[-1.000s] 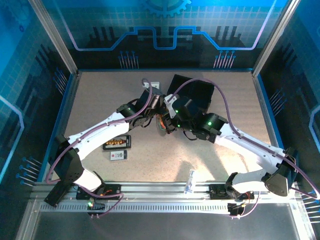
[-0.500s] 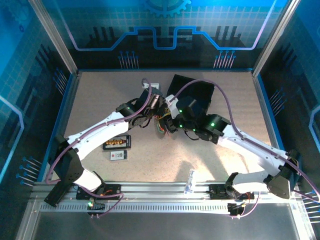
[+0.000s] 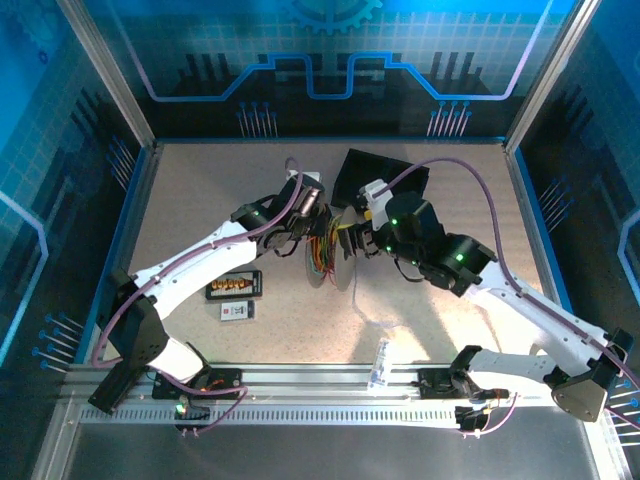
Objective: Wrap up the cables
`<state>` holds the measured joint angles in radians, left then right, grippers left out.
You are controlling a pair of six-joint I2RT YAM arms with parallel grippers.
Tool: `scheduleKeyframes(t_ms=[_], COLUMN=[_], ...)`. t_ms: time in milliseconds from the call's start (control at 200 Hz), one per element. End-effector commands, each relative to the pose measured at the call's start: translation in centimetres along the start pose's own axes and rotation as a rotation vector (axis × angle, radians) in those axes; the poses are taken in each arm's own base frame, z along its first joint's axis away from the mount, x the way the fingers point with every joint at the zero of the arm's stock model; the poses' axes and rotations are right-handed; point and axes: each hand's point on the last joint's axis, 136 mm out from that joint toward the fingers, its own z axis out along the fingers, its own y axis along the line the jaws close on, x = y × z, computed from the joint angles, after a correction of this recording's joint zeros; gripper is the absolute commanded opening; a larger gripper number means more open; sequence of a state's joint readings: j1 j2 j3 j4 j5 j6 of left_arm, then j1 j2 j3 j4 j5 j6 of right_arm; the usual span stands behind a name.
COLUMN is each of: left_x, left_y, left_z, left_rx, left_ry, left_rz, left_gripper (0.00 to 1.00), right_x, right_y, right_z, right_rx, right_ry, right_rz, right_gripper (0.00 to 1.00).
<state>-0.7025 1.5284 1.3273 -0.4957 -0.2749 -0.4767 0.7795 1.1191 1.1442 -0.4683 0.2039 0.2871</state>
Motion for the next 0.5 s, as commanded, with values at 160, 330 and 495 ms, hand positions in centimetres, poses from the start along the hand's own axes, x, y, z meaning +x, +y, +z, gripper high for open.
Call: scheduleKeyframes(t_ms=[160, 330, 495], left_x=[-2.9, -3.2, -3.2], left_y=[-1.2, 0.4, 2.4], left_z=[-1.8, -2.8, -4.1], left_rx=[0.059, 0.05, 0.063], left_ry=[-0.07, -0.101, -0.102], left_rz=[-0.007, -0.033, -0.054], left_gripper=[0.0, 0.0, 0.0], right_x=[1.2, 4.3, 8.9], right_y=[-0.2, -3.8, -9.2], right_z=[-0.5, -0.2, 0.0], right_rx=[-0.082, -0.018, 0.099], right_ry=[0.03, 0.062, 0.074], right_rz=[0.044, 0.185, 0.411], right_gripper=[0.68, 0.72, 1.0])
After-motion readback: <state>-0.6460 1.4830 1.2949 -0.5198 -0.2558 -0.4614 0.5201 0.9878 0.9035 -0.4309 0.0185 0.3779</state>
